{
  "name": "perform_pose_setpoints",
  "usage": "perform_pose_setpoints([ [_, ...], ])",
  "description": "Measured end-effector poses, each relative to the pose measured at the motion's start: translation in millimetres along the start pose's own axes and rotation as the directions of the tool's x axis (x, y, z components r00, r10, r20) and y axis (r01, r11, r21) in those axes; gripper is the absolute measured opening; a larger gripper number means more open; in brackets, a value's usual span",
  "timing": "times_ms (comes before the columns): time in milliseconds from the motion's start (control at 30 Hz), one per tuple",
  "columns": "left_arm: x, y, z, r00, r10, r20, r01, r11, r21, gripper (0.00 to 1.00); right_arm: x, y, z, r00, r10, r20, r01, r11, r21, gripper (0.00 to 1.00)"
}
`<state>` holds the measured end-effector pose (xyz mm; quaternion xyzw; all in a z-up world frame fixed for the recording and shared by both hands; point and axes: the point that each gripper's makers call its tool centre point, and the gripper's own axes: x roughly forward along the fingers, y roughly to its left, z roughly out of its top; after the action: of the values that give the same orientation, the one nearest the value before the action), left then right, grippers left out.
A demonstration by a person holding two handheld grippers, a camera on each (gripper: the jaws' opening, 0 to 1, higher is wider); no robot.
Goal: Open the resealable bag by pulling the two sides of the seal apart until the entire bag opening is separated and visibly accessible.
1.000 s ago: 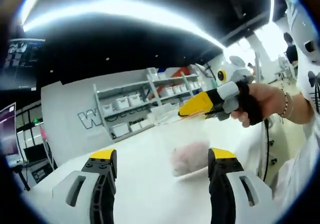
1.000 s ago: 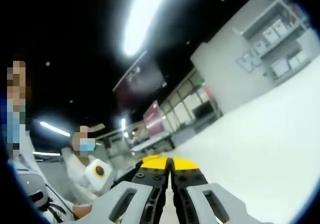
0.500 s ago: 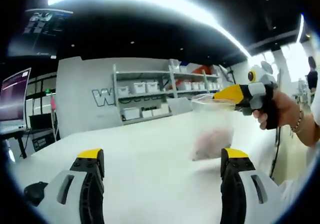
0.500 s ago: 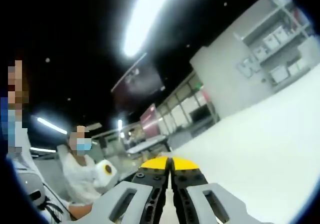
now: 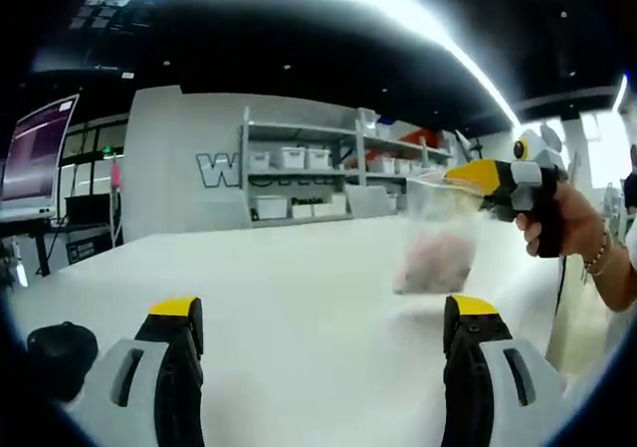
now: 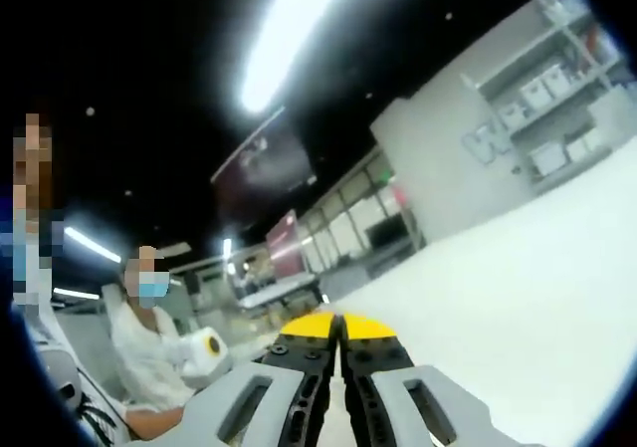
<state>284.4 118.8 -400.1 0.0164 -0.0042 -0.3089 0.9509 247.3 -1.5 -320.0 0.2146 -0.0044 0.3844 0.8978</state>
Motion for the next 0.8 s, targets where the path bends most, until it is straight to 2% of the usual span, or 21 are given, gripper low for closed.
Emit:
perform_pose_setpoints([
  [400, 3, -2.5, -5.7, 1.0, -0.012, 0.005, 0.012, 0.999, -0.042, 0.99, 10, -7, 3.8, 1.0, -0.022, 0.007, 0.022, 1.0, -0.018, 0.0],
  [667, 2, -1.5, 2.3, 1.0, -0.004, 0.017, 0.005, 0.999, -0.036, 0.99, 17, -10, 15.4, 0.999, -0.024, 0.021, 0.025, 0.999, -0.036, 0.0],
  [800, 3, -0.2, 3.4, 1.0, 0.007, -0.005, -0.007, 1.0, -0.014, 0.99, 20, -14, 19.7, 0.999, -0.035, 0.024, 0.036, 0.998, -0.046, 0.0],
])
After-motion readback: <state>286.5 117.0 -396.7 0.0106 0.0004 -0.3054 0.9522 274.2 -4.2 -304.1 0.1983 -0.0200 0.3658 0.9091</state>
